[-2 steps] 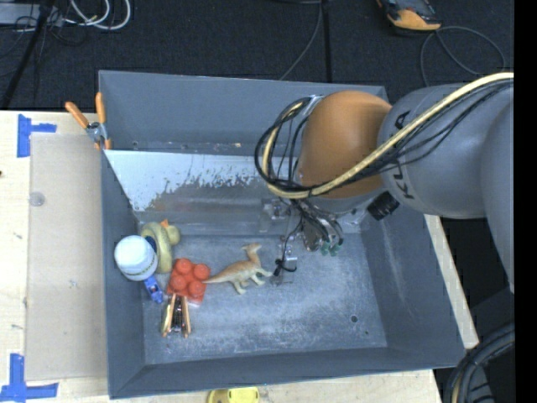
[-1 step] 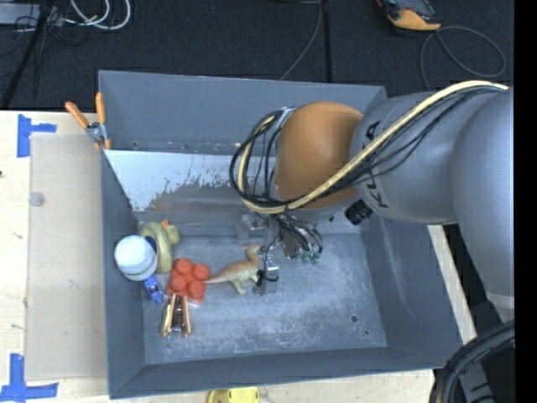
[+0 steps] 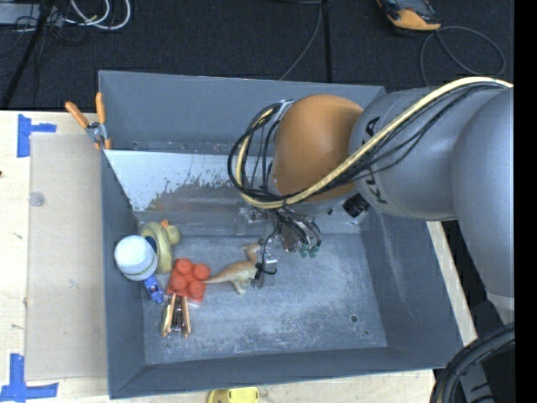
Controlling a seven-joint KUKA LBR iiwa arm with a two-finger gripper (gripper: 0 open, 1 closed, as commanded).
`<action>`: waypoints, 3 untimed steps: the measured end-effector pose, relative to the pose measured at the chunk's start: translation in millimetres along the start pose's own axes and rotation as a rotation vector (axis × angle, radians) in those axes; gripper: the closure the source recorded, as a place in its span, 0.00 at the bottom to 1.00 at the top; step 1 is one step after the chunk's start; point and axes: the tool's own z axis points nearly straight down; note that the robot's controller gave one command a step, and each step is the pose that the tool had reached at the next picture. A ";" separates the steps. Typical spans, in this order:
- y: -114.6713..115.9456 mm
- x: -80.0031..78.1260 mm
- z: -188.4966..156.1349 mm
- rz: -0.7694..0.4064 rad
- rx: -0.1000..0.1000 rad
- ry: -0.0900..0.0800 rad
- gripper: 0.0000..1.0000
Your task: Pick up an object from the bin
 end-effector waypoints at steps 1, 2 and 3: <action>5.8 0.0 68.5 -0.358 -0.003 0.014 1.00; 5.7 0.0 68.4 -0.357 -0.003 0.014 1.00; -8.2 1.7 -14.9 -0.356 -0.004 0.014 1.00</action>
Offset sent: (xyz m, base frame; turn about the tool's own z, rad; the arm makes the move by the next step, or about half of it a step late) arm 0.0000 0.0000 0.0000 0.0000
